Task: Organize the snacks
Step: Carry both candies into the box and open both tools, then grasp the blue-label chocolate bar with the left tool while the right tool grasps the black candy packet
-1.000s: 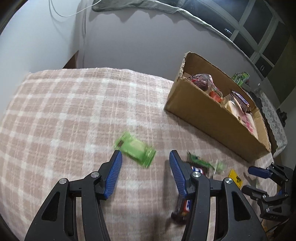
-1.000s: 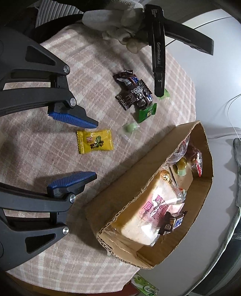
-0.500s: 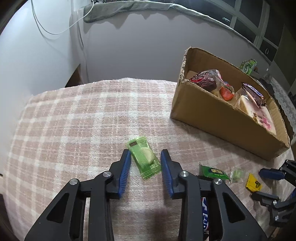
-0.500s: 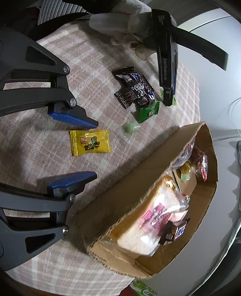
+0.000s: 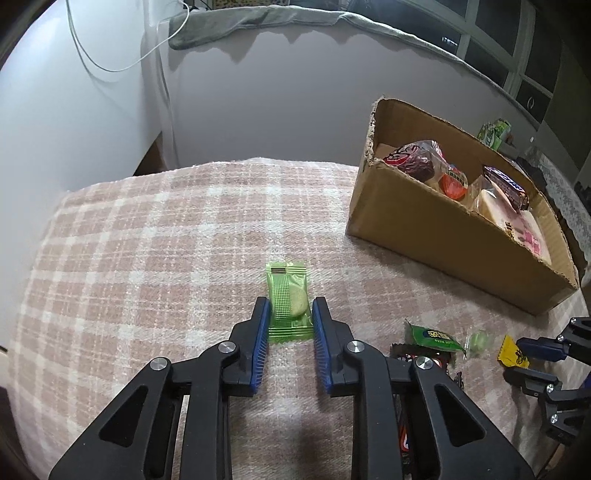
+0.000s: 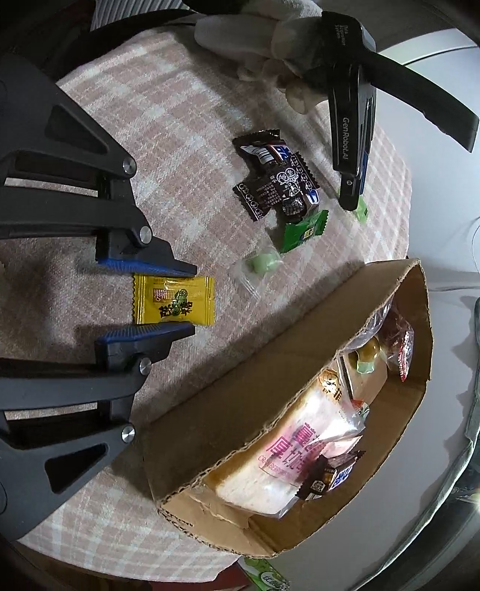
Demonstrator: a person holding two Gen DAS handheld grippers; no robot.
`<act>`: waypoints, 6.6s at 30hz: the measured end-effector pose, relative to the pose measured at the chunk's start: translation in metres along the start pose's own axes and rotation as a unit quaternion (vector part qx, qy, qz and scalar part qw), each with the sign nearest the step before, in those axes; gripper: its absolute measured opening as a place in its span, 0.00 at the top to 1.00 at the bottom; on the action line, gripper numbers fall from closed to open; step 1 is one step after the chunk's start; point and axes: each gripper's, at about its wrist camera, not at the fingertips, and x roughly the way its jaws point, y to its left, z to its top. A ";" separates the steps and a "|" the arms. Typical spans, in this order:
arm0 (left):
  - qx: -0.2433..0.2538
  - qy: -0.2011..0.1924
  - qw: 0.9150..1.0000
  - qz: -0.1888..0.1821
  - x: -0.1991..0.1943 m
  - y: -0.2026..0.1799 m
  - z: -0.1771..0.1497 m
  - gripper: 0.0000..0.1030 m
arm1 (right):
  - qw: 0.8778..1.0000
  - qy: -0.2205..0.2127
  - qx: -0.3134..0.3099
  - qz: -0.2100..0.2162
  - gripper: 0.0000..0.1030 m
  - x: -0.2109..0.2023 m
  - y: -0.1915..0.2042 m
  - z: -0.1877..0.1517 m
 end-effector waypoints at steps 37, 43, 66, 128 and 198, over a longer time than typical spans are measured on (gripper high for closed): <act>0.021 -0.090 0.991 -0.098 -0.071 -0.060 0.053 0.79 | 0.988 -0.125 0.086 -0.037 0.76 -0.107 -0.098 0.052; 0.025 -0.085 0.990 -0.111 -0.061 -0.078 0.064 0.79 | 0.987 -0.117 0.098 -0.056 0.76 -0.095 -0.126 0.064; 0.042 -0.045 0.991 -0.119 -0.027 -0.113 0.070 0.77 | 0.988 -0.087 0.112 -0.062 0.76 -0.062 -0.159 0.064; 0.015 -0.009 0.996 -0.085 -0.071 -0.038 -0.064 0.58 | 0.996 -0.025 -0.026 0.086 0.48 -0.019 0.022 0.028; 0.040 0.009 0.997 -0.059 -0.028 -0.031 -0.038 0.74 | 0.995 0.016 0.005 0.101 0.75 0.019 0.031 0.047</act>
